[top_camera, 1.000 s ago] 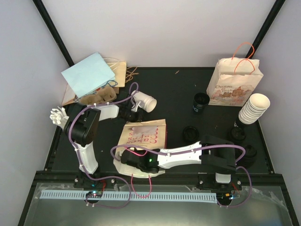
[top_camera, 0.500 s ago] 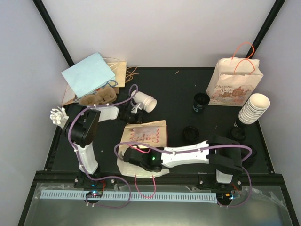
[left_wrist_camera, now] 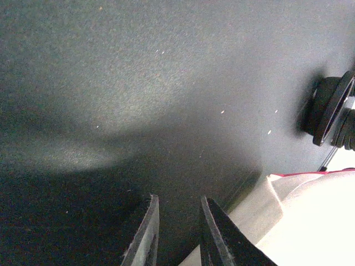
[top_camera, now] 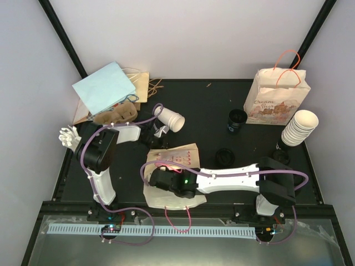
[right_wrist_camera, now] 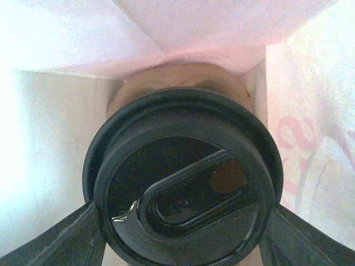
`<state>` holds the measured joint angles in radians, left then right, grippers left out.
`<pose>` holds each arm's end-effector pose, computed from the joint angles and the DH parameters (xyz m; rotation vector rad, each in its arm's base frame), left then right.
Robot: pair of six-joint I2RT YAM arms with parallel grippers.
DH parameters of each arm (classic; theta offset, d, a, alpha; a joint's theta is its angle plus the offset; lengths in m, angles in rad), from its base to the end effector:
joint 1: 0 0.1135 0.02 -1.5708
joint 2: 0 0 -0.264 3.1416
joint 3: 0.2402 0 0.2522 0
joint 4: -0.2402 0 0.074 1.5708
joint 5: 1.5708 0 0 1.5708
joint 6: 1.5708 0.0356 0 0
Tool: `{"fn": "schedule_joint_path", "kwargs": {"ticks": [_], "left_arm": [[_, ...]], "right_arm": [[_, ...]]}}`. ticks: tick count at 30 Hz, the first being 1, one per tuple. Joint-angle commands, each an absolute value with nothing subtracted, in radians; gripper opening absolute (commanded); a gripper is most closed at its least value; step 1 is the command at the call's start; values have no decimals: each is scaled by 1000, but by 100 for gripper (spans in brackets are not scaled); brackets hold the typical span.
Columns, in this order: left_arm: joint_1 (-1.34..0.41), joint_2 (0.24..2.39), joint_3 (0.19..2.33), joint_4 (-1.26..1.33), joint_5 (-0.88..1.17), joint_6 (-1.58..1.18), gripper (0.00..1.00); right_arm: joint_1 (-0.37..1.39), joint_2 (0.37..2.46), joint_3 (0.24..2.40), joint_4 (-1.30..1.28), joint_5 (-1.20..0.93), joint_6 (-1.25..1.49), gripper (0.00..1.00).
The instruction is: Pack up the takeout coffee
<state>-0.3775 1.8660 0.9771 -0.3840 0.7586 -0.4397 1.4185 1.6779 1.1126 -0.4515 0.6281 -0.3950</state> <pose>0.2950 -0.1433 0.1183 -0.0818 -2.8555 1.2131 0.0725 0.3342 0.2080 -1.7129 1.6155 -0.3375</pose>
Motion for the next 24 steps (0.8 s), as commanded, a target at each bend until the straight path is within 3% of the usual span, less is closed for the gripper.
{"fn": "schedule_joint_path", "kwargs": {"ticks": [1, 9, 18, 20, 24], "left_arm": [[-404, 1827, 969, -533, 806, -430, 26], [-386, 1807, 989, -579, 747, -405, 54], [-370, 1802, 993, -607, 709, -378, 72], [-366, 1802, 993, -611, 708, -373, 74], [-361, 1803, 999, -619, 712, -367, 75]], "right_arm": [[1356, 1678, 1135, -602, 616, -364, 50], [1338, 1663, 1178, -665, 531, -351, 50], [1313, 1645, 1207, -697, 458, -337, 52], [1312, 1642, 1209, -699, 451, -337, 59], [1310, 1638, 1214, -699, 455, -337, 81]]}}
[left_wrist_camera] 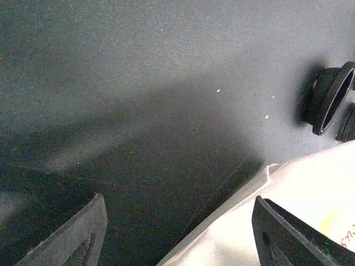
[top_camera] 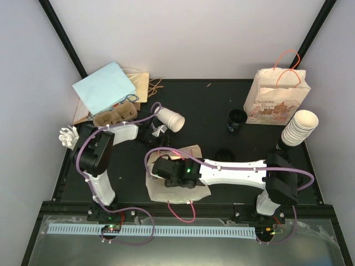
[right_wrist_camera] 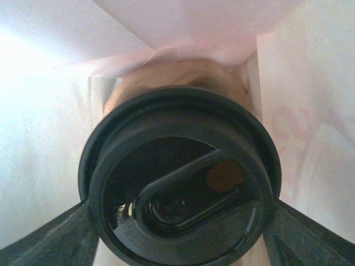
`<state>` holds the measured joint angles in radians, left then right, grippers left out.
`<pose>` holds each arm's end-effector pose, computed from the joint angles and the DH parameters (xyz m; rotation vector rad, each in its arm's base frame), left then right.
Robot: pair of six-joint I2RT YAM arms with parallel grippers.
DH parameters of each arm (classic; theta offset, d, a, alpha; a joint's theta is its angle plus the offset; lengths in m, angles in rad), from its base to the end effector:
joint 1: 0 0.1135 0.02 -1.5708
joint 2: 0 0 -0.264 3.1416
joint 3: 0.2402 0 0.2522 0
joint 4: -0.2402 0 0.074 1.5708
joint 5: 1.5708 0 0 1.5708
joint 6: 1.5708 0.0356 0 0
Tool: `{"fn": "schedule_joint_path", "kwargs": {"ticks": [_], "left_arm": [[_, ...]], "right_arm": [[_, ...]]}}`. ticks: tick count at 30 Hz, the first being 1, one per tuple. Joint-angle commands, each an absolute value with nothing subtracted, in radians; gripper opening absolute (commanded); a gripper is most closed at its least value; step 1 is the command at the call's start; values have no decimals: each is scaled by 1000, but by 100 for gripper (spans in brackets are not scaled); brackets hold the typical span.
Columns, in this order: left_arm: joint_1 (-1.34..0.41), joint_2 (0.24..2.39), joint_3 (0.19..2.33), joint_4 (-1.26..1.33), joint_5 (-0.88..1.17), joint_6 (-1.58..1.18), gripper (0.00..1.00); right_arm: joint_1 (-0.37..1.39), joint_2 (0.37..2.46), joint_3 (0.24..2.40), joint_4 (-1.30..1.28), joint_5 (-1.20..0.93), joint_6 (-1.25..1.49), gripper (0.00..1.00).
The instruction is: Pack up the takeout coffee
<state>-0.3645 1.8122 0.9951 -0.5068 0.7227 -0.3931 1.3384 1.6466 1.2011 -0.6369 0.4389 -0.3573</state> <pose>0.2897 -0.1358 0.1346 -0.0937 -2.8765 1.1414 0.0923 0.3242 0.2315 -1.7858 1.7613 -0.1987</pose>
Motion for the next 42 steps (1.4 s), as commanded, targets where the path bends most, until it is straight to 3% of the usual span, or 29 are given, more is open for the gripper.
{"fn": "schedule_joint_path", "kwargs": {"ticks": [1, 3, 5, 16, 30, 34, 42], "left_arm": [[-361, 1804, 1001, -621, 712, -365, 75], [-359, 1805, 1007, -628, 714, -362, 75], [-358, 1806, 1012, -632, 715, -358, 75], [-347, 1784, 1026, -665, 729, -338, 76], [-312, 1729, 1011, -695, 713, -315, 93], [-287, 1683, 1008, -710, 685, -310, 99], [-240, 1477, 1004, -769, 553, -322, 99]], "right_arm": [[1310, 1636, 1217, -700, 457, -337, 85], [1310, 1632, 1225, -703, 453, -337, 96], [1310, 1626, 1232, -708, 448, -339, 100], [1310, 1608, 1310, -804, 371, -329, 100], [1309, 1612, 1374, -951, 267, -280, 100], [1309, 1614, 1389, -976, 255, -276, 100], [1310, 1620, 1390, -988, 256, -269, 100]]}}
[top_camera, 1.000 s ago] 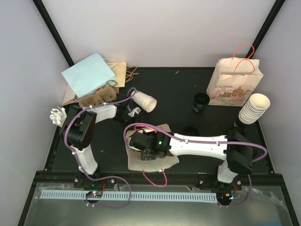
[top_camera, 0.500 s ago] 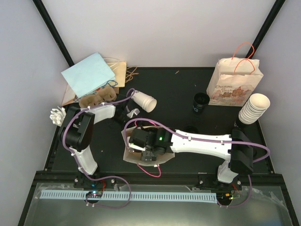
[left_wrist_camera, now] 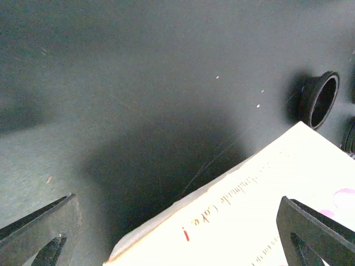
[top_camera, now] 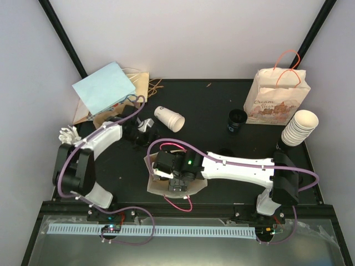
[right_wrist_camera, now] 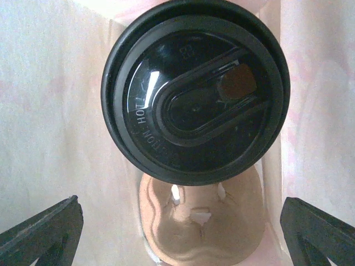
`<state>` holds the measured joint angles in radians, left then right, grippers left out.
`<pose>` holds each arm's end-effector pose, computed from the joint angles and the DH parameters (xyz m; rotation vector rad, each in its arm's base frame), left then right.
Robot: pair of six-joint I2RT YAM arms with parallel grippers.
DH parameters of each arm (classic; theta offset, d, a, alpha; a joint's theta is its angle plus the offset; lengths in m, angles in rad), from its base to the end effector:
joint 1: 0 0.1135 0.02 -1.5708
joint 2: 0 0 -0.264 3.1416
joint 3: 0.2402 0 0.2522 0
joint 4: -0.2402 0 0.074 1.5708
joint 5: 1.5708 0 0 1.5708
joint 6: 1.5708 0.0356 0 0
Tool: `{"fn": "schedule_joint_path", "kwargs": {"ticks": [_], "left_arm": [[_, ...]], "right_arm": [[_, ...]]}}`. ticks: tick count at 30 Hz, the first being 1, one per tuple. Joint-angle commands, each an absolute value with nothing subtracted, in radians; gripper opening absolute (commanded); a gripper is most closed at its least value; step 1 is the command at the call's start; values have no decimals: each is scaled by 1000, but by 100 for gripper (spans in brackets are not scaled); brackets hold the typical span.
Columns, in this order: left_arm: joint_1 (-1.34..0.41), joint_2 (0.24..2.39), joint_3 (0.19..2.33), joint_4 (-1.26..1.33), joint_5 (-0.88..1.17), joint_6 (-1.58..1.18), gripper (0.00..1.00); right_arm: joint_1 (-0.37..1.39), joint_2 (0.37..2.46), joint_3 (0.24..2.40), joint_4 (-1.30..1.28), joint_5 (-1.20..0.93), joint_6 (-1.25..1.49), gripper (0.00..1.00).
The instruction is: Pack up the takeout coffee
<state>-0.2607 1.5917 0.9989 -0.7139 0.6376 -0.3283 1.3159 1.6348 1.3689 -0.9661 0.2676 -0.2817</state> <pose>0.2738 -0.0950 0.1913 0.0291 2.9057 -1.0289 0.0911 0.3121 0.2683 -1.9023 1.9393 -0.0881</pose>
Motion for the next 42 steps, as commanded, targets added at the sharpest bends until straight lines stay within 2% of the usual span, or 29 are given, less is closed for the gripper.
{"fn": "schedule_joint_path", "kwargs": {"ticks": [1, 7, 13, 19, 27, 32, 42], "left_arm": [[-237, 1439, 1007, -781, 533, -320, 99], [-232, 1196, 1046, -871, 485, -286, 95], [-232, 993, 1042, -918, 543, -265, 92], [-233, 817, 1020, -902, 667, -253, 89], [-233, 587, 1025, -863, 625, -270, 89], [-233, 543, 1011, -887, 712, -251, 89], [-233, 590, 963, -898, 805, -216, 87]], "right_arm": [[1310, 1621, 1389, -988, 256, -268, 100], [1309, 1625, 1382, -973, 259, -266, 100], [1309, 1627, 1377, -965, 269, -271, 100], [1310, 1634, 1378, -962, 267, -279, 100], [1310, 1641, 1384, -957, 256, -279, 100], [1309, 1643, 1382, -959, 259, -279, 100], [1309, 1644, 1390, -960, 265, -277, 100]]}}
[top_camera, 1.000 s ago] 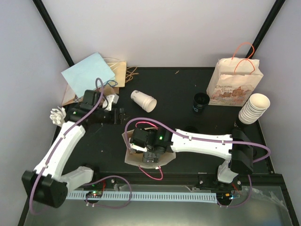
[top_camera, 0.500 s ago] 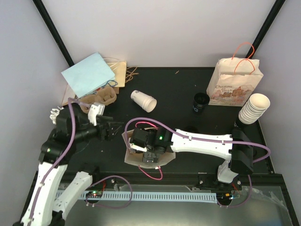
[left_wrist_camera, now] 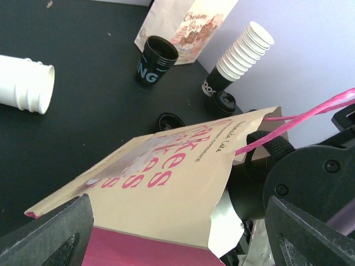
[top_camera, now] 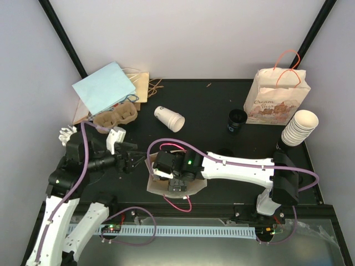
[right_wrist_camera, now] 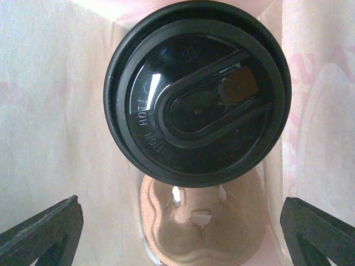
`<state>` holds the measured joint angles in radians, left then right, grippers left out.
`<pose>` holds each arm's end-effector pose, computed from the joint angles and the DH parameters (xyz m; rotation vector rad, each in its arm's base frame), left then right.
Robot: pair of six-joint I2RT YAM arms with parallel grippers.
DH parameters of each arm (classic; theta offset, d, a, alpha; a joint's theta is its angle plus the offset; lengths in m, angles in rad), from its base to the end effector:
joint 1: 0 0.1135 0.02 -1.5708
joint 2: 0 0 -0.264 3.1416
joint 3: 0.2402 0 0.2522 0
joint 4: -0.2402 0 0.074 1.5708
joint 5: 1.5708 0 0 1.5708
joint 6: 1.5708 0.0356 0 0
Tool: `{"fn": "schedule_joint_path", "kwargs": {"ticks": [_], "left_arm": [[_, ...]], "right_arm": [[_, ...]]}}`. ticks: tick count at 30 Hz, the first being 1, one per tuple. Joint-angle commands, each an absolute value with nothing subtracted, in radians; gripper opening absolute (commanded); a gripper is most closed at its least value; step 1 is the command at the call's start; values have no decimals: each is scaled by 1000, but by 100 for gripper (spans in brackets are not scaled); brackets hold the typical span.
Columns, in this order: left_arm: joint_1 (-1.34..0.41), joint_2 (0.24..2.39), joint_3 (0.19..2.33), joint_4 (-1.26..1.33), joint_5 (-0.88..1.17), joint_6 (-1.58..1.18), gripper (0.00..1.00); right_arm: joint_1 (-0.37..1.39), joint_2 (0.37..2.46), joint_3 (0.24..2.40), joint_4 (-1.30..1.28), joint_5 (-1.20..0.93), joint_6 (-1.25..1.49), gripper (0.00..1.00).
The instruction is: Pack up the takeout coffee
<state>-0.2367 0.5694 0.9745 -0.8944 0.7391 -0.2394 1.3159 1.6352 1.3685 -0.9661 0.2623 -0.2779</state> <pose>0.0796 -0.0439 0.3604 0.4691 2.0292 -1.0508 0.0909 0.3122 0.2680 -1.9019 1.9443 -0.0813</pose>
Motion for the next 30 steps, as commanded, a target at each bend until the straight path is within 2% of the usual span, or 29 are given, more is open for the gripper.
{"fn": "schedule_joint_path", "kwargs": {"ticks": [1, 17, 30], "left_arm": [[-234, 596, 959, -897, 813, -214, 87], [-241, 683, 914, -940, 792, -159, 78], [-242, 765, 992, -970, 694, -164, 79]], "right_arm": [[1310, 1643, 1390, -960, 265, -276, 100], [1309, 1630, 1421, -965, 288, -273, 100], [1310, 1545, 1483, -988, 345, -269, 100]]}}
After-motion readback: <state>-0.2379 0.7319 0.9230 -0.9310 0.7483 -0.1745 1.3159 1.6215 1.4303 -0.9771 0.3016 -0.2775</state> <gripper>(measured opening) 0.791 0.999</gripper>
